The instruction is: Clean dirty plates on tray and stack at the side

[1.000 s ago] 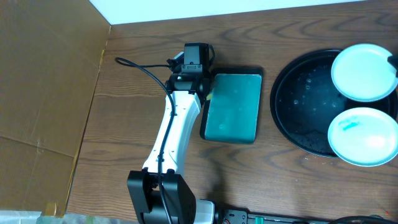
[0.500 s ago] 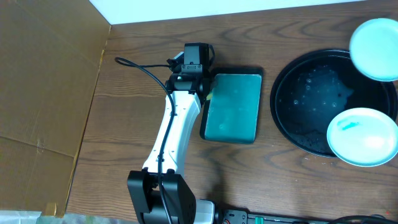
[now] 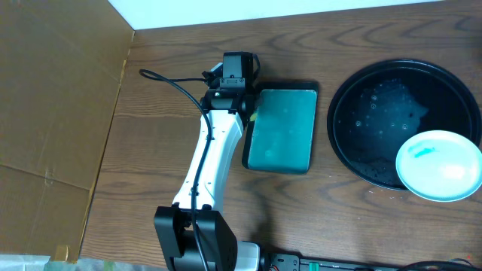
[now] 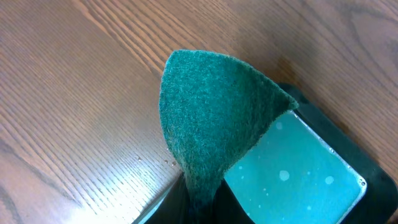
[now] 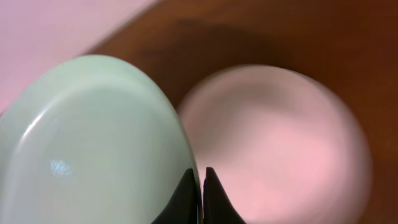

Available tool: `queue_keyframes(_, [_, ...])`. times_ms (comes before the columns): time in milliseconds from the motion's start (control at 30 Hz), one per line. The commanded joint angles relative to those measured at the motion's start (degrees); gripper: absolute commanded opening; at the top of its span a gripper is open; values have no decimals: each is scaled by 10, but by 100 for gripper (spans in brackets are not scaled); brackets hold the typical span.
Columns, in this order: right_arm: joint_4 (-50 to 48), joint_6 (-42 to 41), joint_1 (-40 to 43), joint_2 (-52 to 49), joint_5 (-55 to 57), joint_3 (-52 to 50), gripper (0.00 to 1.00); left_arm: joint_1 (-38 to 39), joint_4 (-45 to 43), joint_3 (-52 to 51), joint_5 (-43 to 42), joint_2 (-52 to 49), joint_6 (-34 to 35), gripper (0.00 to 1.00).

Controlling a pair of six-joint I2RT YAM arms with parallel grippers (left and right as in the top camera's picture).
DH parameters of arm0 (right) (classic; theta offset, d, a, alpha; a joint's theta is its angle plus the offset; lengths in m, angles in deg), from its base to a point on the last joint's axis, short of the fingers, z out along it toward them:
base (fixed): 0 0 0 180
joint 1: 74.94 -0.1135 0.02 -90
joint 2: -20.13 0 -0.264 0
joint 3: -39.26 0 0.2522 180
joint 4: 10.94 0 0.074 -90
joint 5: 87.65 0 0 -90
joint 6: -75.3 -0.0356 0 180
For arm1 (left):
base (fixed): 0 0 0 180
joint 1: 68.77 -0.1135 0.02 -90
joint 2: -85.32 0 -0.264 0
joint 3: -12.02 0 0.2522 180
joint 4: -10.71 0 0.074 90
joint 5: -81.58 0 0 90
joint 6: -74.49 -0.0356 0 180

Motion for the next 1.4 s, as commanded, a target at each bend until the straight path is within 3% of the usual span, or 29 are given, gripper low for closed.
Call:
queue_keyframes(0, [27, -3, 3, 12, 186, 3, 1, -2, -1, -7, 5, 0, 3, 7])
queue_keyframes(333, [-7, -71, 36, -82, 186, 2, 1, -2, -1, -7, 5, 0, 3, 7])
queue_keyframes(500, [-18, -50, 40, -115, 159, 2, 2, -2, -1, -7, 5, 0, 3, 7])
queue_keyframes(567, [-25, -35, 40, -120, 157, 2, 17, -2, -1, -7, 5, 0, 3, 7])
queue_keyframes(667, [-33, -2, 39, -119, 140, 2, 56, -2, -1, -7, 5, 0, 3, 7])
queue_keyframes(733, [-30, 14, 39, -110, 122, 2, 69, -2, -1, -7, 5, 0, 3, 8])
queue_keyframes(1000, [55, 17, 21, 11, 58, 2, 78, -2, -1, -7, 5, 0, 3, 7])
queue_keyframes(1167, [188, 14, -14, 99, 45, 2, 80, -2, -1, -7, 5, 0, 3, 8])
queue_keyframes(1367, [325, -23, -87, 127, 42, 2, 86, -2, -1, -7, 5, 0, 3, 7])
